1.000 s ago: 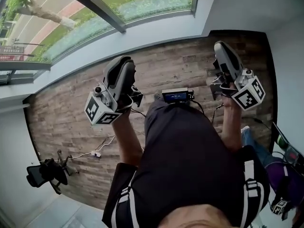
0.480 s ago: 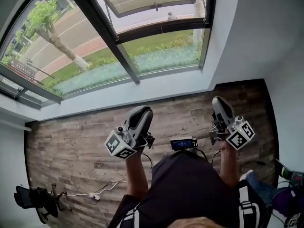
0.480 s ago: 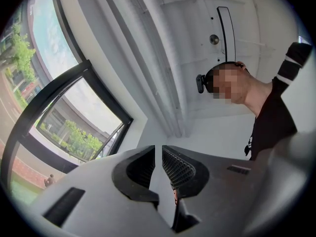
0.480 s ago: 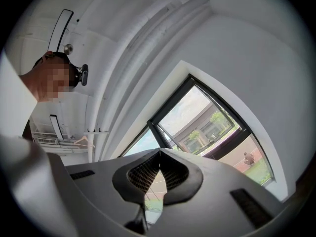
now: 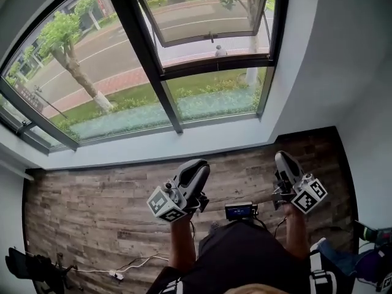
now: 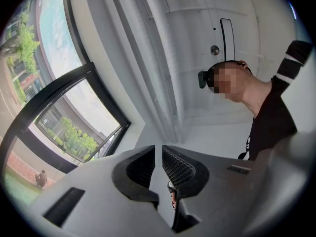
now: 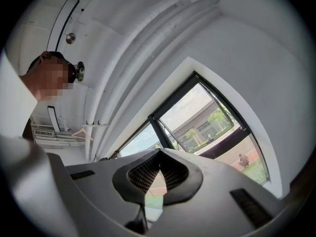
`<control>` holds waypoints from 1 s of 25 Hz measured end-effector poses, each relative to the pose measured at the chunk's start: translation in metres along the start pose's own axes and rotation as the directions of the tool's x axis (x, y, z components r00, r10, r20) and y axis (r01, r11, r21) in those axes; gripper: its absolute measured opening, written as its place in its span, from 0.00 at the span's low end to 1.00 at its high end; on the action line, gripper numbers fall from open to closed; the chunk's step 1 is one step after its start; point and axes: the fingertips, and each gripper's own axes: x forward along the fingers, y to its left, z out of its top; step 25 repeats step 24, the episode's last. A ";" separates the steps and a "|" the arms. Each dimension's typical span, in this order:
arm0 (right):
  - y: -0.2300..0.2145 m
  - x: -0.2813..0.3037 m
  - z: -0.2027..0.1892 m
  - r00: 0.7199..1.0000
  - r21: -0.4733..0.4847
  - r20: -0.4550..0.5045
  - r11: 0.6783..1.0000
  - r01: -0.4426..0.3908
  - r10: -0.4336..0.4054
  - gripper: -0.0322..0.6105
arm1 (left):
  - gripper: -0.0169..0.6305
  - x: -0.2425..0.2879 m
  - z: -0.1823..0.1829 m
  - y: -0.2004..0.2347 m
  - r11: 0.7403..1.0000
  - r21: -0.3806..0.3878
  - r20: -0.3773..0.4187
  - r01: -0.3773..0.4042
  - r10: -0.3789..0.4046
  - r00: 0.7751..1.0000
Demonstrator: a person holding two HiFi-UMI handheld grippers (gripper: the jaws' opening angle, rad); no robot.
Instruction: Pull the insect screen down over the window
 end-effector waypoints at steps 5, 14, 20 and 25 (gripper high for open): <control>0.013 0.001 -0.021 0.999 0.002 -0.041 1.000 0.004 -0.004 0.06 | 0.10 -0.022 -0.001 0.006 0.999 -0.032 0.019 -0.028 0.029 0.999; 0.021 0.006 -0.026 0.998 -0.009 -0.070 1.000 0.001 -0.001 0.06 | 0.10 -0.030 0.001 0.012 0.998 -0.056 0.035 -0.039 0.041 0.999; 0.026 0.009 -0.028 0.996 -0.009 -0.085 1.000 -0.014 0.013 0.06 | 0.10 -0.031 0.008 0.010 0.997 -0.058 0.052 -0.043 0.046 0.998; 0.029 0.011 -0.025 0.996 -0.016 -0.085 1.000 -0.024 0.022 0.06 | 0.10 -0.031 0.011 0.008 0.997 -0.060 0.066 -0.044 0.048 0.997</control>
